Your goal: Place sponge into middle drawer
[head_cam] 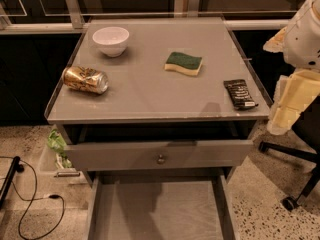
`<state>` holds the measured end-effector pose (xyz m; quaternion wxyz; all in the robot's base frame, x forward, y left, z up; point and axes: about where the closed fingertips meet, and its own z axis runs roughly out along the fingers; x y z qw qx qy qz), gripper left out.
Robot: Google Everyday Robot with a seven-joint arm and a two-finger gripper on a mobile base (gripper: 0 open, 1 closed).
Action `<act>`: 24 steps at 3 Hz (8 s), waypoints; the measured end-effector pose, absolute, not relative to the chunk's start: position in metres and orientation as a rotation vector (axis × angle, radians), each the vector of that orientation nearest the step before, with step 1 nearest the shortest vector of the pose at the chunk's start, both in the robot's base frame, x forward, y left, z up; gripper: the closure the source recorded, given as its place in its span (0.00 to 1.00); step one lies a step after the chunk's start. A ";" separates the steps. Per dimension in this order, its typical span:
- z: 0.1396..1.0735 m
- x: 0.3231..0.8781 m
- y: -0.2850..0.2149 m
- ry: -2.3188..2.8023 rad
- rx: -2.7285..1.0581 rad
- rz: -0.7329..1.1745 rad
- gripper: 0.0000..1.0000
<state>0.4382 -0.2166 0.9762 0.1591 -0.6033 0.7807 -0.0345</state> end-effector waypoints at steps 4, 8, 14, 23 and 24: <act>0.948 0.549 -0.189 1.999 -1.739 -0.087 0.00; 0.905 0.617 -0.168 1.914 -1.624 0.116 0.00; 0.849 0.728 -0.147 1.920 -1.325 0.559 0.00; 0.838 0.735 -0.129 1.961 -1.311 0.615 1.00; 0.851 0.712 -0.122 1.943 -1.376 0.600 1.00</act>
Offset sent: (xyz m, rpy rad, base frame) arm 0.0604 0.0284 -0.0118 0.0968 -0.1328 0.1152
